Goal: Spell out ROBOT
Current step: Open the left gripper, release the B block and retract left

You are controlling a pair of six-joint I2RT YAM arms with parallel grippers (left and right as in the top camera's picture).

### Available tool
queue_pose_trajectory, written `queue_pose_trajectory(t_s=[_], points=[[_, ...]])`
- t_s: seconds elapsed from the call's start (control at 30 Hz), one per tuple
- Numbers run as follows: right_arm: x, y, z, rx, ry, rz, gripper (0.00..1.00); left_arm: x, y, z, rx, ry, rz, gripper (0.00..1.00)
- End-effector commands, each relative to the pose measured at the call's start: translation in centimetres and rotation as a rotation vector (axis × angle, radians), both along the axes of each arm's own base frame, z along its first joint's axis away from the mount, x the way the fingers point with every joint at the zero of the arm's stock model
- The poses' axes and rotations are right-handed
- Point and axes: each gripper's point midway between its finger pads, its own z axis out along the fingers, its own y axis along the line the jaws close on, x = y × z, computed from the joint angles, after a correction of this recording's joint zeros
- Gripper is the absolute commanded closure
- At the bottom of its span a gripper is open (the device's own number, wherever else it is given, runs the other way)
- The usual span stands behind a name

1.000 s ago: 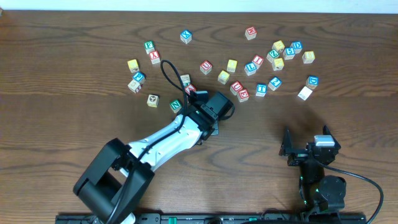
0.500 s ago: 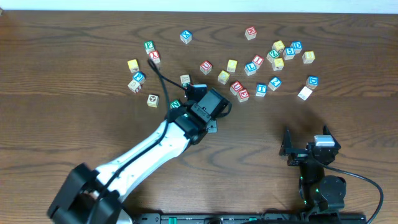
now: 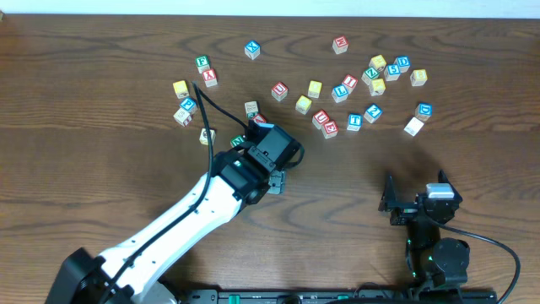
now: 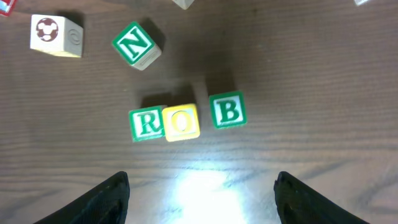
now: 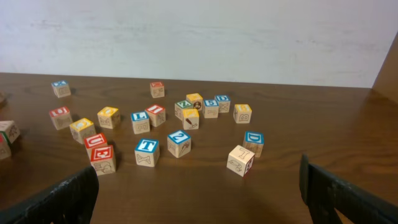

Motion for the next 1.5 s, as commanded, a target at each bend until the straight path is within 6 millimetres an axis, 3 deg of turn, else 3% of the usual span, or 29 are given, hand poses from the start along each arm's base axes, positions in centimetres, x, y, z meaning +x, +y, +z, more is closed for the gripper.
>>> queue_pose_trajectory(t_s=[0.0,0.03,0.07,0.13,0.27,0.43,0.6,0.77,0.97,1.2,1.47], points=[[0.0,-0.1,-0.1,-0.011,0.002,-0.005,0.01,-0.2,0.5,3.1,-0.022,-0.071,-0.058,0.26],[0.0,-0.1,-0.1,-0.012,0.002,-0.004,0.01,-0.4,0.7,4.0,-0.029,-0.090,-0.073,0.26],[0.0,-0.1,-0.1,-0.011,0.002,-0.004,0.01,-0.8,1.0,5.0,-0.036,-0.113,-0.094,0.13],[0.0,-0.1,-0.1,-0.011,0.002,-0.004,0.01,-1.5,1.7,6.8,-0.043,-0.151,-0.134,0.07],[0.0,-0.1,-0.1,-0.011,0.002,-0.004,0.01,-3.8,3.8,10.9,-0.050,-0.260,-0.239,0.05],[0.0,-0.1,-0.1,-0.011,0.002,-0.004,0.01,-6.2,5.1,15.3,-0.193,-0.385,-0.247,0.05],[0.0,-0.1,-0.1,-0.011,0.002,-0.004,0.01,-8.2,7.4,17.5,-0.277,-0.458,-0.220,0.04],[0.0,-0.2,-0.1,-0.011,0.002,-0.005,0.01,-8.8,7.9,17.0,-0.298,-0.419,-0.209,0.04],[0.0,-0.1,-0.1,-0.011,0.002,-0.004,0.01,-7.4,7.9,15.3,-0.253,-0.345,-0.169,0.04],[0.0,-0.1,-0.1,-0.011,0.002,-0.004,0.01,-6.4,6.4,14.0,-0.307,-0.255,-0.220,0.03],[0.0,-0.2,-0.1,-0.011,0.002,-0.005,0.01,-4.7,8.8,13.9,-0.316,-0.258,-0.147,0.03]])
